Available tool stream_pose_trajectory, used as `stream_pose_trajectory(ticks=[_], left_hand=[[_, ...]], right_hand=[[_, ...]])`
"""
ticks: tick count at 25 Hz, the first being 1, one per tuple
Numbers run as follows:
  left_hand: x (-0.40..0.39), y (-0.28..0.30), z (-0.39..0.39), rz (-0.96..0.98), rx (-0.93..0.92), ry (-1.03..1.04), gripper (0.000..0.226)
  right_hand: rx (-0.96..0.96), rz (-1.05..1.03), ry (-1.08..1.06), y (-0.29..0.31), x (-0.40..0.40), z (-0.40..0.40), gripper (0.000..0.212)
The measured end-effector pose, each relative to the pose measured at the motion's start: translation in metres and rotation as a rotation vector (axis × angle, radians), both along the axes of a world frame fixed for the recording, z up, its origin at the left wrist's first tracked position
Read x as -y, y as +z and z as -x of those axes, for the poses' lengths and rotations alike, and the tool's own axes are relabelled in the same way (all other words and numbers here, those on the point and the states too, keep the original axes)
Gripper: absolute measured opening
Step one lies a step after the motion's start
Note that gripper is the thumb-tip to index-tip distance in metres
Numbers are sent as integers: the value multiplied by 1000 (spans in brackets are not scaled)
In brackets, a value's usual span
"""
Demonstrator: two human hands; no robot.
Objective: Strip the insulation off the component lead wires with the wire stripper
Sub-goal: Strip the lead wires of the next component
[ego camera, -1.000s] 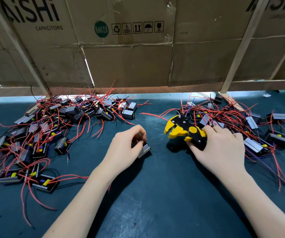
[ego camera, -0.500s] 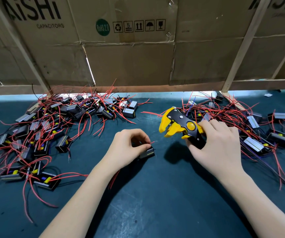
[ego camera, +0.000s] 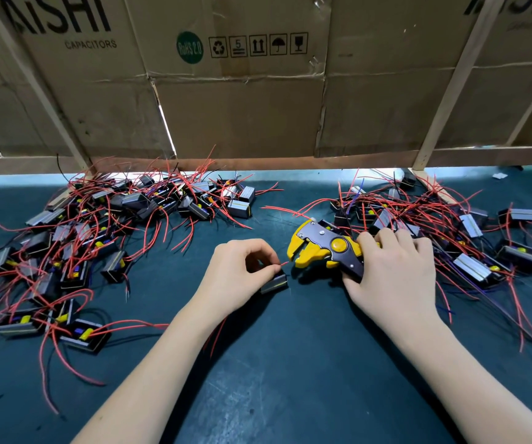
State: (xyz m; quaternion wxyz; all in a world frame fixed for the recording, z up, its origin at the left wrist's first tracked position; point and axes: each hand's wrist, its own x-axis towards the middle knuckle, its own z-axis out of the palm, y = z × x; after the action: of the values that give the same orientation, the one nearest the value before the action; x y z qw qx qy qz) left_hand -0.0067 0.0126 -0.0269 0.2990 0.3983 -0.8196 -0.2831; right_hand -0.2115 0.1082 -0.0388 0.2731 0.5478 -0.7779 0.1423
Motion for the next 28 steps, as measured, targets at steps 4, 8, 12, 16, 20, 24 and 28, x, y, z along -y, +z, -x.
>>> stream_pose_trajectory(ticks=[4,8,12,16,20,24,28], left_hand=[[0,-1,1,29,10,1,10],[0,0,1,32,15,-6,10],[-1,0,1,31,13,-6,9],[-1,0,1,25,7,-3,9],[0,-1,2,27,12,-8,9],[0,0,2,21,12,-13,11],[-1,1,2,18,6,-23,12]], right_hand=[[-51,30,-18,0,1,-7,45],[-64,-2,-54,-2,2,-7,44],[-79,-1,-43,-4,3,-5,46],[-82,19,-13,-5,4,-7,47],[-69,28,-8,-6,5,-6,45],[-77,20,1,-6,6,-10,48],[-70,-7,-4,-4,6,-9,45]])
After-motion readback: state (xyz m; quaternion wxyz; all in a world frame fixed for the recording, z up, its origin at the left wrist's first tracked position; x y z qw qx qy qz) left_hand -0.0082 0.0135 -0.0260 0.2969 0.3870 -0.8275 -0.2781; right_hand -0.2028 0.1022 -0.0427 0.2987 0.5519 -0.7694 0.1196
